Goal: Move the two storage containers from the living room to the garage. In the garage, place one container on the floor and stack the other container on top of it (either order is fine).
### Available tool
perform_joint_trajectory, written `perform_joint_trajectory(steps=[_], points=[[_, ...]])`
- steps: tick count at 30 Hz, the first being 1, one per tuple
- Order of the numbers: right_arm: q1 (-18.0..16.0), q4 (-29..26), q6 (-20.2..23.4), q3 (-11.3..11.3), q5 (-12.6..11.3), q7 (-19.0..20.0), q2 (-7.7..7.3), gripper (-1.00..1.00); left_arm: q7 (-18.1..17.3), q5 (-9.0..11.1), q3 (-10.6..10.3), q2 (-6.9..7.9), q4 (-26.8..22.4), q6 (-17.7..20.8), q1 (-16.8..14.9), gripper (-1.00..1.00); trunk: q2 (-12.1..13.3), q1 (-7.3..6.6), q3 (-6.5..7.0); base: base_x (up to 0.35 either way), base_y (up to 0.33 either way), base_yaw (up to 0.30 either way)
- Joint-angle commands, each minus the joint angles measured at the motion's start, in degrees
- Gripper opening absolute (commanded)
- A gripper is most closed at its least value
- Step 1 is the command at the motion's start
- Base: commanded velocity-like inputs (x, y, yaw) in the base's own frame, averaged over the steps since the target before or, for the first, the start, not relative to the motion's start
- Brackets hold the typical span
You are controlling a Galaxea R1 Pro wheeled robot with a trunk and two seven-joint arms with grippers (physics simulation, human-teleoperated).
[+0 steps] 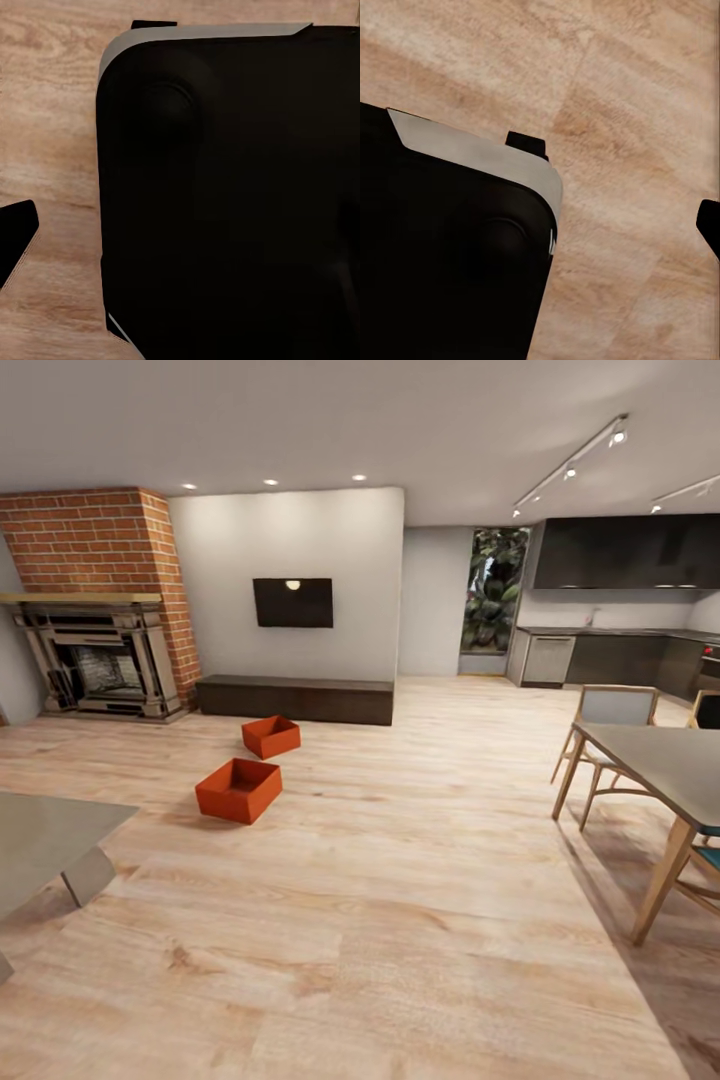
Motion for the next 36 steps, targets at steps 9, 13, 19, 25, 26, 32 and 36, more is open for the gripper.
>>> perform_joint_trajectory(steps=[9, 13, 19, 25, 26, 32, 36], points=[[0.0, 0.1, -0.2, 0.5, -0.4, -0.1, -0.01, 1.00, -0.1, 0.1, 0.1, 0.00, 0.0, -0.1, 0.0, 1.00, 0.0, 0.03, -0.06, 0.322, 0.000, 0.000], [0.0, 0.1, -0.2, 0.5, -0.4, -0.1, -0.03, 1.00, -0.1, 0.1, 0.1, 0.00, 0.0, -0.1, 0.0, 1.00, 0.0, 0.03, -0.06, 0.322, 0.000, 0.000], [0.0, 0.1, -0.2, 0.4, -0.4, -0.1, -0.04, 1.00, -0.1, 0.1, 0.1, 0.00, 0.0, -0.1, 0.0, 1.00, 0.0, 0.03, -0.06, 0.322, 0.000, 0.000], [0.0, 0.1, -0.2, 0.5, -0.4, -0.1, -0.02, 1.00, -0.1, 0.1, 0.1, 0.00, 0.0, -0.1, 0.0, 1.00, 0.0, 0.03, -0.06, 0.322, 0.000, 0.000], [0.0, 0.1, -0.2, 0.5, -0.4, -0.1, -0.01, 1.00, -0.1, 0.1, 0.1, 0.00, 0.0, -0.1, 0.0, 1.00, 0.0, 0.03, -0.06, 0.322, 0.000, 0.000], [0.0, 0.1, -0.2, 0.5, -0.4, -0.1, -0.03, 1.00, -0.1, 0.1, 0.1, 0.00, 0.0, -0.1, 0.0, 1.00, 0.0, 0.03, -0.06, 0.322, 0.000, 0.000], [0.0, 0.1, -0.2, 0.5, -0.4, -0.1, -0.03, 1.00, -0.1, 0.1, 0.1, 0.00, 0.0, -0.1, 0.0, 1.00, 0.0, 0.03, -0.06, 0.322, 0.000, 0.000]])
